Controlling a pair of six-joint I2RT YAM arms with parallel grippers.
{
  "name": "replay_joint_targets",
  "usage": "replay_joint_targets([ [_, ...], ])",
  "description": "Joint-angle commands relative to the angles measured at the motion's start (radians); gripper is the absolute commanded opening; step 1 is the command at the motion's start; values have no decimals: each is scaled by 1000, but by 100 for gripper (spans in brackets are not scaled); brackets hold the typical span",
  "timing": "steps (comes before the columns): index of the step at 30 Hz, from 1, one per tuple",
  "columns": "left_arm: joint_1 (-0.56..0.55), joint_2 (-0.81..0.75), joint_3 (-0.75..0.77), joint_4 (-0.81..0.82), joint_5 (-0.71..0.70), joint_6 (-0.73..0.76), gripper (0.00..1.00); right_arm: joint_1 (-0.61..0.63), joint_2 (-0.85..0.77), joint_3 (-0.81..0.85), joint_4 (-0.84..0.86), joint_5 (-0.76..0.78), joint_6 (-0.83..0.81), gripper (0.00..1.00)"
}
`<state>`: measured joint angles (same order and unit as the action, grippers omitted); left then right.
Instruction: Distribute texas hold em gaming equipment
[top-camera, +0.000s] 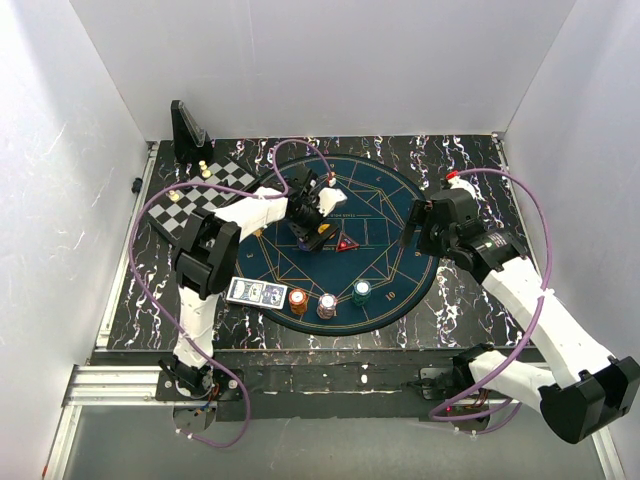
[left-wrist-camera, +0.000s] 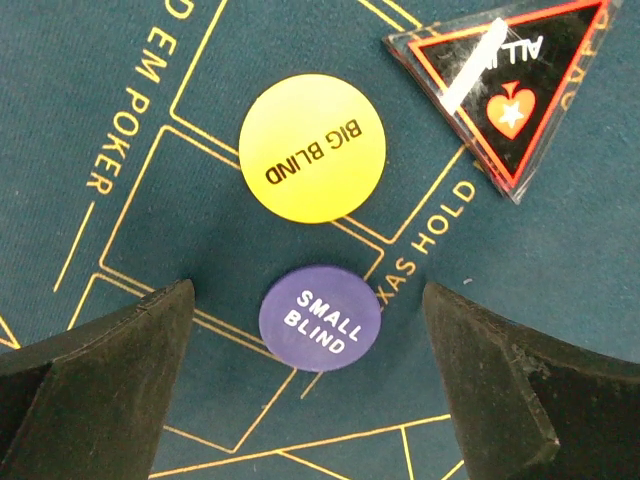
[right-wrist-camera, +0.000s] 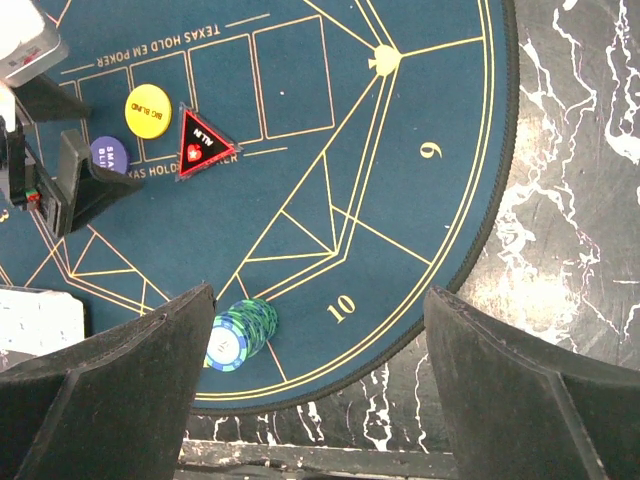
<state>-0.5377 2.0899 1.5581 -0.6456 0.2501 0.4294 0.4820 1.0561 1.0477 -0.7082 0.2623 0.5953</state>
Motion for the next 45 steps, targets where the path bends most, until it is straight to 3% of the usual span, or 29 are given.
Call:
replay_joint_targets([
  [1,-7,15,57,27,-8,11,100,-10,-33,-20,12,-9,-12,92],
  [3,-8,19,62,29,-5,17,100,-11,-38,-25,12,-12,-12,92],
  [13,-8,-2,-21,58,-21,42,67,-13,-30,-35,26,-9,-12,90],
  [23,-5,-113,-188,110,-135,74,45,-13,-31,-41,35,-11,3,89],
  [30,57,-201,-276,92,-213,68,41,-13,-48,-61,42,-18,3,88],
  [45,324,-491,-555,72,-236,147,40,-13,-41,-113,101,-73,1,86],
])
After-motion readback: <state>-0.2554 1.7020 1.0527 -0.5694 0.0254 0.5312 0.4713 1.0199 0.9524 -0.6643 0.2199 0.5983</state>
